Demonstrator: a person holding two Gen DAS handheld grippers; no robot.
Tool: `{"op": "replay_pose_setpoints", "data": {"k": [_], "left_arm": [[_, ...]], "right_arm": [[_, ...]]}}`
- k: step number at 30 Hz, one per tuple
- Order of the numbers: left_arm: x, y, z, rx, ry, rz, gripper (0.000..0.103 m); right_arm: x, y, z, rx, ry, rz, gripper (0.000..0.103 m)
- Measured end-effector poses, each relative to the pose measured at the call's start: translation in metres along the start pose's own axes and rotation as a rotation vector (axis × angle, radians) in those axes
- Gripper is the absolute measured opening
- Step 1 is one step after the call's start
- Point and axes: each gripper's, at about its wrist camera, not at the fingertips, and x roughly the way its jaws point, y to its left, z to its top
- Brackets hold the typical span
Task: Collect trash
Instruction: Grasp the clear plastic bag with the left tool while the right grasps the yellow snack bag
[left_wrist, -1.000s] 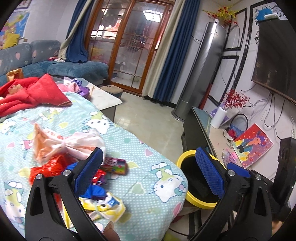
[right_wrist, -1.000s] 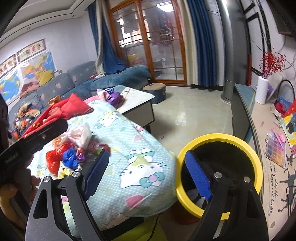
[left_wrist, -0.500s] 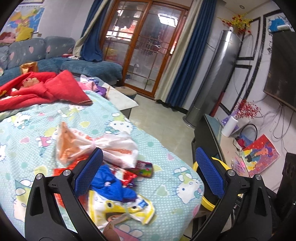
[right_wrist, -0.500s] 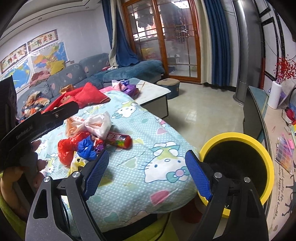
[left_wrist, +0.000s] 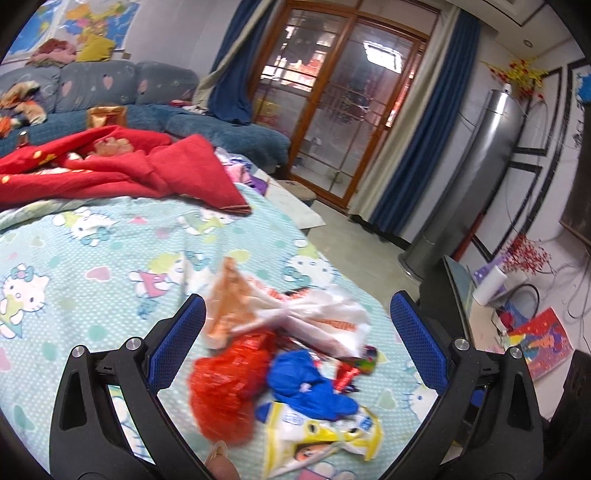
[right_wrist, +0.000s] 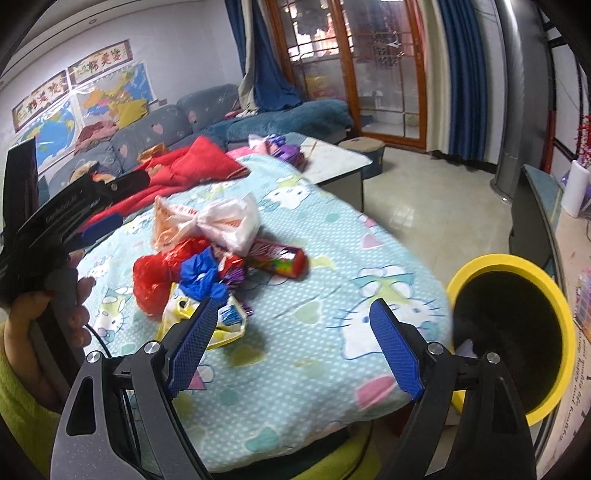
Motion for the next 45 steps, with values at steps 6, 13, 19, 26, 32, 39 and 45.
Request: {"op": "replay_pose_setpoints", "data": {"k": [6,13,19,26,32,39,45], "left_arm": [[0.008,0.026,0.004,-0.050,0.006,0.035,0.092],[0.032,0.051,0.004,-0.120,0.055,0.007,0.092],[0.051,0.062,0.003,-0.177,0.106,-0.055,0.091],[0.065,0.069,0.001,-0.225,0.138,-0.107,0.079],[0.072,0.075,-0.003,-0.252,0.150,-0.128,0.066],[0.069,0.074,-0.006,-0.239,0.151,-0.134,0.043],[0.061,0.069,-0.010,-0.210,0.144,-0.145,0.021]], "right_arm": [[0.024,0.016,0.000,-0.011,0.048,0.050,0.082],[0.057,0.031,-0.001,-0.003,0.136,0.134,0.082],[0.073,0.038,-0.003,-0.009,0.182,0.206,0.082],[0.084,0.035,-0.008,0.038,0.234,0.288,0.064],[0.073,0.039,-0.016,0.011,0.240,0.297,0.050],[0.058,0.043,-0.025,-0.009,0.243,0.282,0.046],[0.044,0.038,-0.031,-0.018,0.247,0.266,0.045]]}}
